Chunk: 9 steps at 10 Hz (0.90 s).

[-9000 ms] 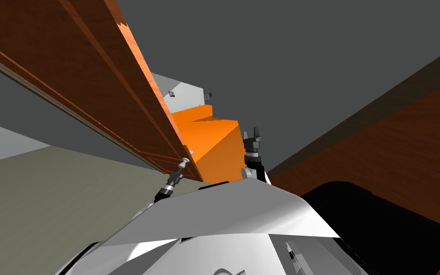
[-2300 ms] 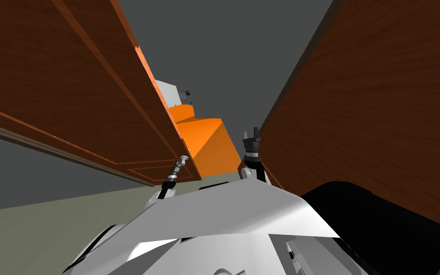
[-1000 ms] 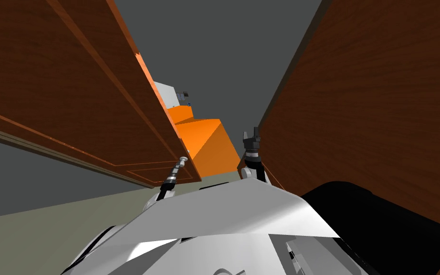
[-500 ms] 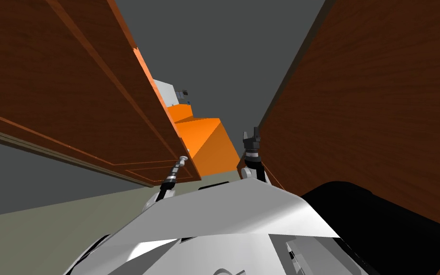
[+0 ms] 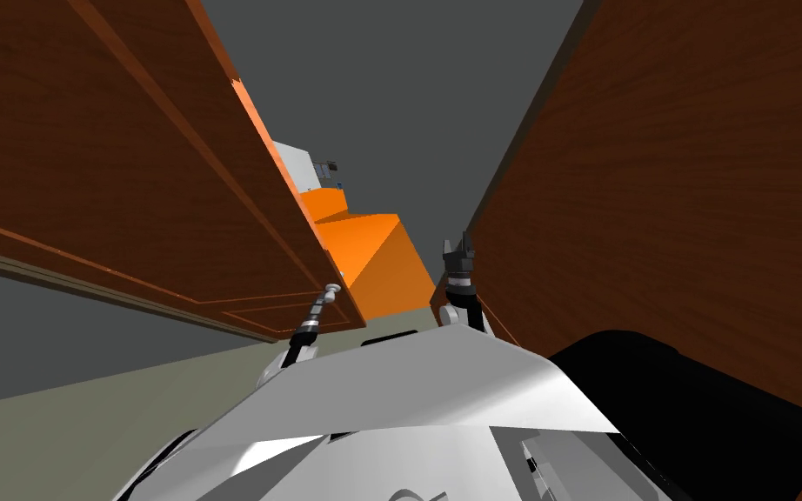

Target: Pull the door open

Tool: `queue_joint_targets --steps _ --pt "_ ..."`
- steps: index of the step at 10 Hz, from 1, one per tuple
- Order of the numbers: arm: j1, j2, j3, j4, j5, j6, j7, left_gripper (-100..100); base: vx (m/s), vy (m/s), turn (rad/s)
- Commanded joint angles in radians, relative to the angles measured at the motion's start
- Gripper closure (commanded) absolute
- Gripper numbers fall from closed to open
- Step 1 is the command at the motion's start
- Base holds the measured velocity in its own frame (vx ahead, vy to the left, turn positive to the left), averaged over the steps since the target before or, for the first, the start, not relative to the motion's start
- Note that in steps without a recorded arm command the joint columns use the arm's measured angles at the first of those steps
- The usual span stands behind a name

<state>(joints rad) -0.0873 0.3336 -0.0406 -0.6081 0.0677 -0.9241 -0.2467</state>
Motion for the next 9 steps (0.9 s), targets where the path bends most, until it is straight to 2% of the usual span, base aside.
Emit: queue_joint_targets --steps 1,2,4,6,9 --pt "-0.009 -0.017 -0.013 0.020 0.006 -0.013 0.046 100 -0.038 0.017 -0.089" --pt "-0.009 -0.018 -0.015 0.020 0.014 -0.012 0.076 100 -0.056 0.025 -0.097" --pt "-0.009 -0.018 -0.015 0.020 0.014 -0.012 0.079 100 -0.027 0.010 -0.004" --pt "-0.008 -0.019 -0.018 0.018 0.032 -0.008 0.139 100 -0.038 0.020 -0.058" --pt "-0.008 -0.019 -0.018 0.018 0.032 -0.008 0.147 100 -0.020 0.006 -0.022"
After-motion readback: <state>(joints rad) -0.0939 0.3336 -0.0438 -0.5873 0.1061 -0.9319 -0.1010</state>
